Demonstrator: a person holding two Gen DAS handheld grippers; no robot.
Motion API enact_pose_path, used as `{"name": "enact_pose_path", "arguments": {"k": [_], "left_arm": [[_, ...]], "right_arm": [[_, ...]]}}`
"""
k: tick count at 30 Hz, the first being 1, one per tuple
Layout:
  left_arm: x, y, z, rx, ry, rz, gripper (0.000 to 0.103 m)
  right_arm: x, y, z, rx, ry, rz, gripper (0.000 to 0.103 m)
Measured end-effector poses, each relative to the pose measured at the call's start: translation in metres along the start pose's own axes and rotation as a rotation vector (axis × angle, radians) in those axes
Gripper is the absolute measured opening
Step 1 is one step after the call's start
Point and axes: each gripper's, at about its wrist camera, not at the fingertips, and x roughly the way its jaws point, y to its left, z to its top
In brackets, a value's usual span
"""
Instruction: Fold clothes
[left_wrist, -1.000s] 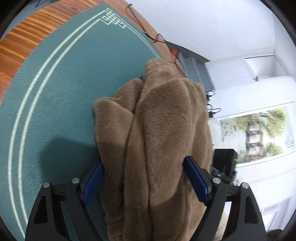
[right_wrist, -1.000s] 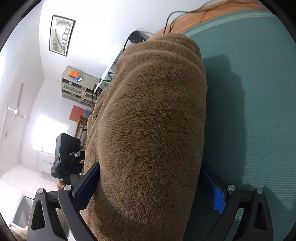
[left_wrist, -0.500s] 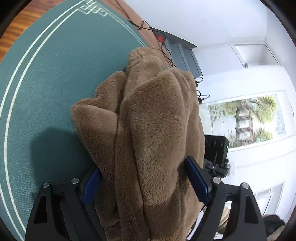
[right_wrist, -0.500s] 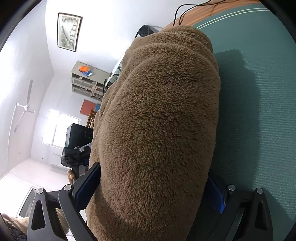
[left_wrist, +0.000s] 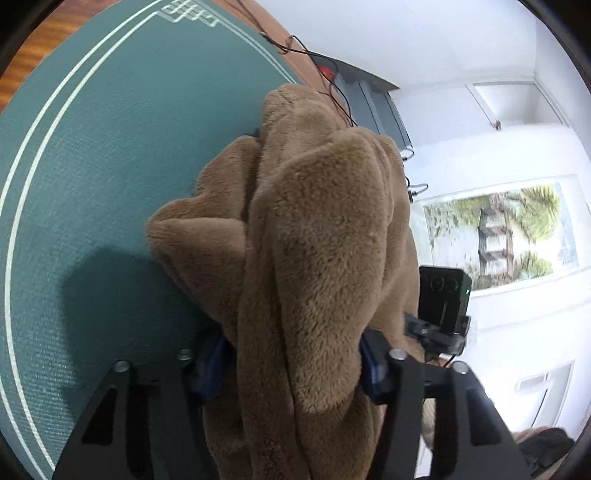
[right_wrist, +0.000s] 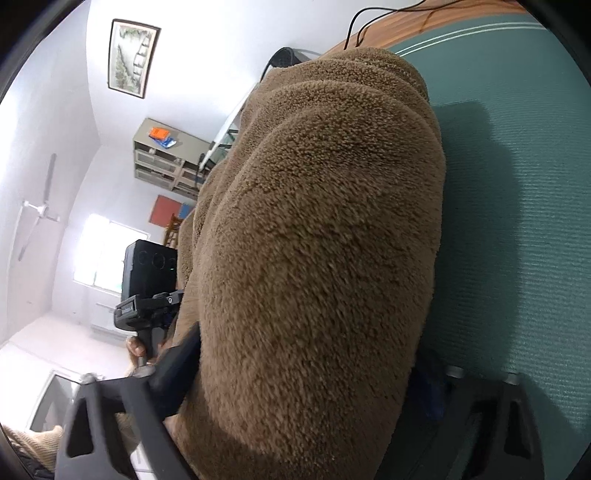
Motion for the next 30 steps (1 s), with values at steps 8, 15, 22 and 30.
{"name": "enact_pose_path", "arguments": {"k": [8, 15, 22, 30], "left_arm": [[-0.005, -0.011, -0.013, -0.041, -0.042, -0.012, 0.048], [-0.004, -0.047, -0.025, -0.011, -0.045, -0.025, 0.048], [0.042, -0.122, -0.038, 0.082, 0.025, -0.075, 0.048], [0.156, -0.218, -0.073, 0.176, 0.189, -0.146, 0.048]], "right_arm": [[-0.011, 0.034, -0.010, -0.048, -0.061, -0.070, 0.057], [-0.053, 0.060, -0.031, -0.118, -0.145, -0.112, 0.055], [-0.146, 0.037, -0.081, -0.080, -0.276, -0.142, 0.055], [-0.271, -0.015, -0.172, 0.035, -0.435, -0.244, 0.055]]}}
